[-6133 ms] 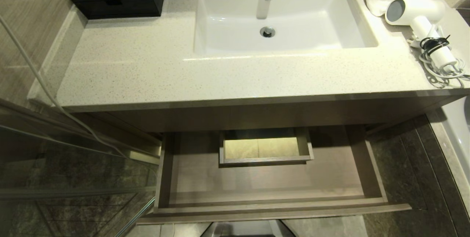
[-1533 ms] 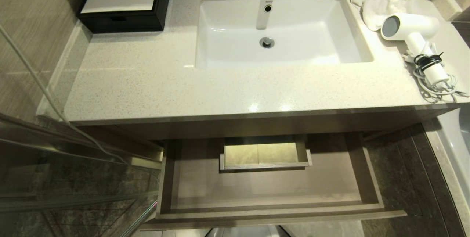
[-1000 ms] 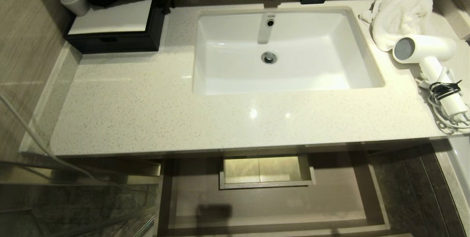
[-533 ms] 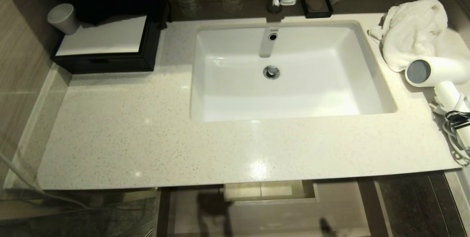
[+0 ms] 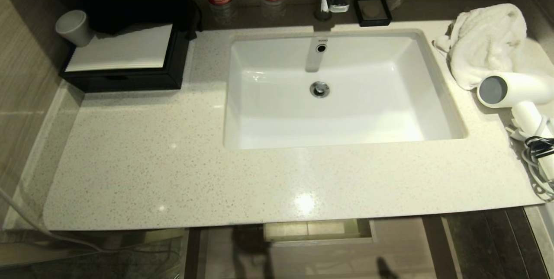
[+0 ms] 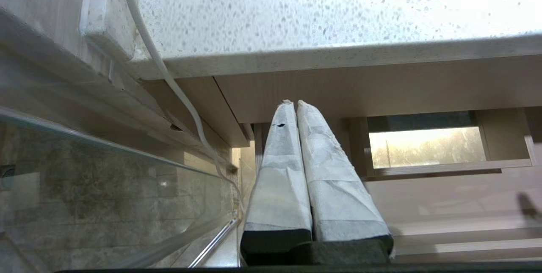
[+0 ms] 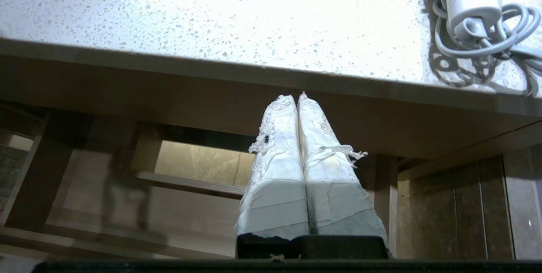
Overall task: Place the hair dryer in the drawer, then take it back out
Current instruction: Pick up the hairdryer
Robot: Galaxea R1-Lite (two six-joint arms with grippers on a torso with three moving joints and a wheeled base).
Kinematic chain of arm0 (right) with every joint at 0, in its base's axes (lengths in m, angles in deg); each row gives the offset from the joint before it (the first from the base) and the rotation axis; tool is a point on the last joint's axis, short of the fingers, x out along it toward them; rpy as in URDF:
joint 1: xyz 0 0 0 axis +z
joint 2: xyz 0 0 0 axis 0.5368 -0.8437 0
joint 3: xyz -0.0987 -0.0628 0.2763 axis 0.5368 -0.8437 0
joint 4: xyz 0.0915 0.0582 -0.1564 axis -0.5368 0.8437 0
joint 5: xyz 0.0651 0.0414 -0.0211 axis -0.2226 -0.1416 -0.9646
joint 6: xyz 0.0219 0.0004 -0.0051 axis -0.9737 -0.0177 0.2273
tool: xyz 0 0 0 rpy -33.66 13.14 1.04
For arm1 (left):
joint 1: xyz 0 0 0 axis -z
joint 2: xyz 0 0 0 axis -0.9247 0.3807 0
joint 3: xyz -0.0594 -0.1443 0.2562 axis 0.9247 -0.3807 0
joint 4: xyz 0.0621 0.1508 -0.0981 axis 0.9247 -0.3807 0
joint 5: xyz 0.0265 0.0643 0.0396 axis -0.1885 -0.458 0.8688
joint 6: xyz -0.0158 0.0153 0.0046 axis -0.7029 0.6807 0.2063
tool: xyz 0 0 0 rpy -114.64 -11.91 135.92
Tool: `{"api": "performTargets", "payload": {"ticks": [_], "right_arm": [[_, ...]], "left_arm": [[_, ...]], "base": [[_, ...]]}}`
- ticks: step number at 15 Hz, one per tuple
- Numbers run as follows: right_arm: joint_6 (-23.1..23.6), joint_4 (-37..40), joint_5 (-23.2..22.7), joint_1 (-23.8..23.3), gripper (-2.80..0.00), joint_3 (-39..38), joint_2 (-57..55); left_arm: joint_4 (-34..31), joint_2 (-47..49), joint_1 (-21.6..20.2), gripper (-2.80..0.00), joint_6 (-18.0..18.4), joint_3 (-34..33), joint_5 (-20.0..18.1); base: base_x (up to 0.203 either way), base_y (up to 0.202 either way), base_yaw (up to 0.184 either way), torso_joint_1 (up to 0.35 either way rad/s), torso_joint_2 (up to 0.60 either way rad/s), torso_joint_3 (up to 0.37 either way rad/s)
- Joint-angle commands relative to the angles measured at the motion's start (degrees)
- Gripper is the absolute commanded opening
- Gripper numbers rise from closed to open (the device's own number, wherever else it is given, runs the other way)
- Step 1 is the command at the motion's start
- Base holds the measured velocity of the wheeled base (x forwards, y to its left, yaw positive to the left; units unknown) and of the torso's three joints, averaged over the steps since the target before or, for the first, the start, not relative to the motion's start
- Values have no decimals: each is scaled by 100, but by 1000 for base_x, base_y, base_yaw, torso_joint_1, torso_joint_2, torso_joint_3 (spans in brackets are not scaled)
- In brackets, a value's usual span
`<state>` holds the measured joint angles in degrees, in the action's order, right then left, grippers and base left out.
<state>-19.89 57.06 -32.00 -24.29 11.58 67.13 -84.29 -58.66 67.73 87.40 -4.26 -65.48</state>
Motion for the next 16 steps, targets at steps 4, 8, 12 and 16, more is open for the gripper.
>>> {"api": "performTargets", "payload": {"ticks": [4,8,12,16], "right_arm": [[2,-5,-1,4,-280,-229,222],[-64,17,-5,-1,-280,-229,222],[-8,-38,-1,-1,-280,-221,222],[105,553,-9,0,-280,1115,222]], "left_arm": [[3,0,4,-280,0,-5,1],[3,0,-2,-280,2,-3,1],[3,0,-2,-280,2,-4,1],[3,0,-1,-280,2,-1,1]], "base": [[0,0,0,210,-146,39],[0,0,0,10,-9,5],[0,0,0,0,0,0],[0,0,0,0,0,0]]}}
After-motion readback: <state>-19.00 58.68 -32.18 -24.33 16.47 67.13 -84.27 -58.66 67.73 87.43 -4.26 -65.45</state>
